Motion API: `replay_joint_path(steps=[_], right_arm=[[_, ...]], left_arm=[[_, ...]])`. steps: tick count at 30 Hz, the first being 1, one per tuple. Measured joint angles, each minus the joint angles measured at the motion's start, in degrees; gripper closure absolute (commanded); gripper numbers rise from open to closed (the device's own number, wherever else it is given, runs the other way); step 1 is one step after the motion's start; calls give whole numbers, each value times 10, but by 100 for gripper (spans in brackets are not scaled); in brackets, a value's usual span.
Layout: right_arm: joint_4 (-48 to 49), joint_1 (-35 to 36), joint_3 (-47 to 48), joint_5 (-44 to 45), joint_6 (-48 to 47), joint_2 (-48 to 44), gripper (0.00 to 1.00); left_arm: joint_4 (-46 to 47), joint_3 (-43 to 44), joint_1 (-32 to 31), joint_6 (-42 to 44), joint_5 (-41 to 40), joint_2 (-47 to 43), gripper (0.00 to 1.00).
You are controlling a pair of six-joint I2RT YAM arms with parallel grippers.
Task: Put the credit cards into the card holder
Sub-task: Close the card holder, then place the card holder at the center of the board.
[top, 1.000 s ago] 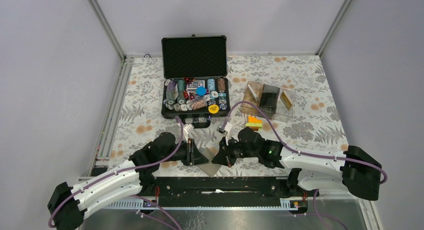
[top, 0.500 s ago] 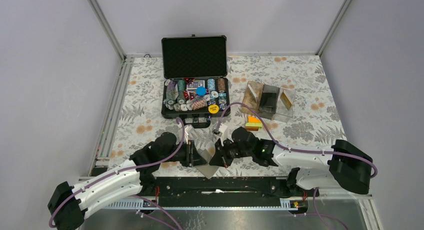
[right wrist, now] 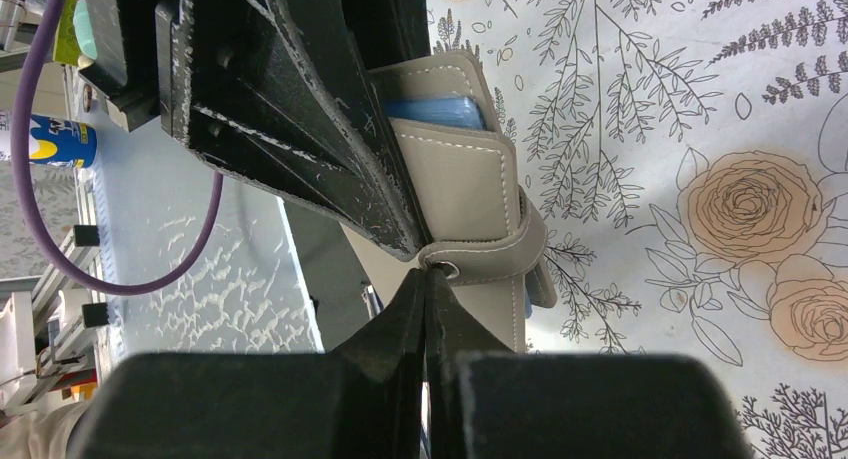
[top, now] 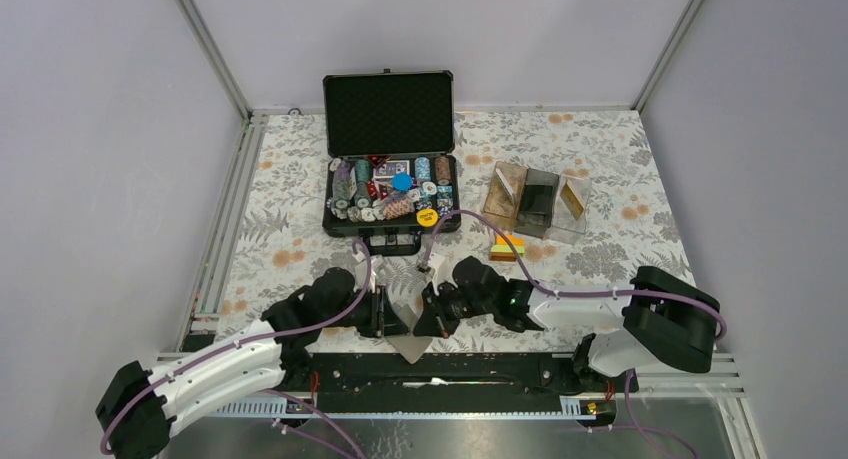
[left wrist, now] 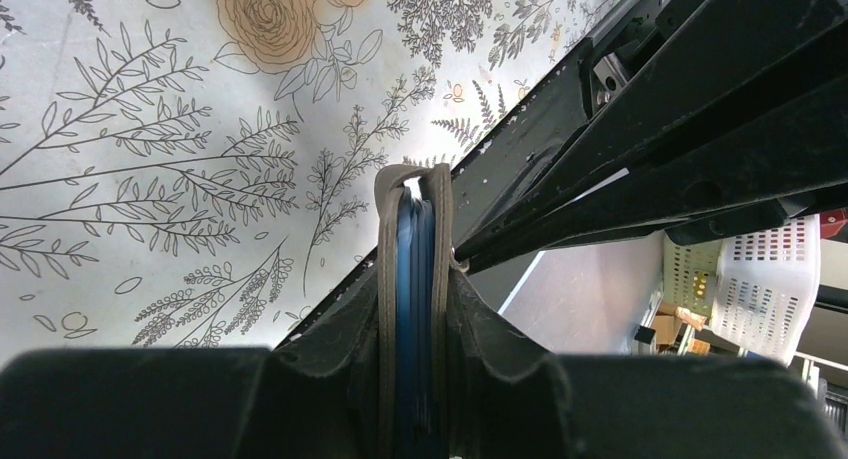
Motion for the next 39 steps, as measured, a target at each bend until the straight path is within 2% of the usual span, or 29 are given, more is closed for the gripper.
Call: replay_joint_path(steps=[16,17,20,21,23,27,30,33,34,37,39], right_arm=[[56,5,-14,-6,9,26,99],[56,7,-14,-4,9,25,93],[42,8,-14,18,8,8,64],[34,9,-14,30,6,-5,50],[3,9,-15,60,0,-39,34],[-63,4,-21,125,-19,-128,14],[-99,-26,-31,152,-26,-184,7],[-128,-76,-43,172,-26,-207,6],[-138,-92,-45,177,-26,-208,6],[-172,-145,-48,189,-21,-208,5],[-189,-188,-48,193,-13,-208,4]], left_arm=[[45,-25,5,-14,-2,1,100],[51,-25,7,-13,-2,0,100],[59,-24,22,-13,-3,0,100],[63,-23,30,-13,-5,0,100],[70,-19,49,-13,-10,2,100],[80,-3,81,-7,-47,37,100],[97,4,96,-3,-72,89,97],[126,4,113,0,-89,152,81],[139,4,120,-1,-89,168,72],[177,12,143,6,-96,204,28],[182,13,168,15,-109,217,6]])
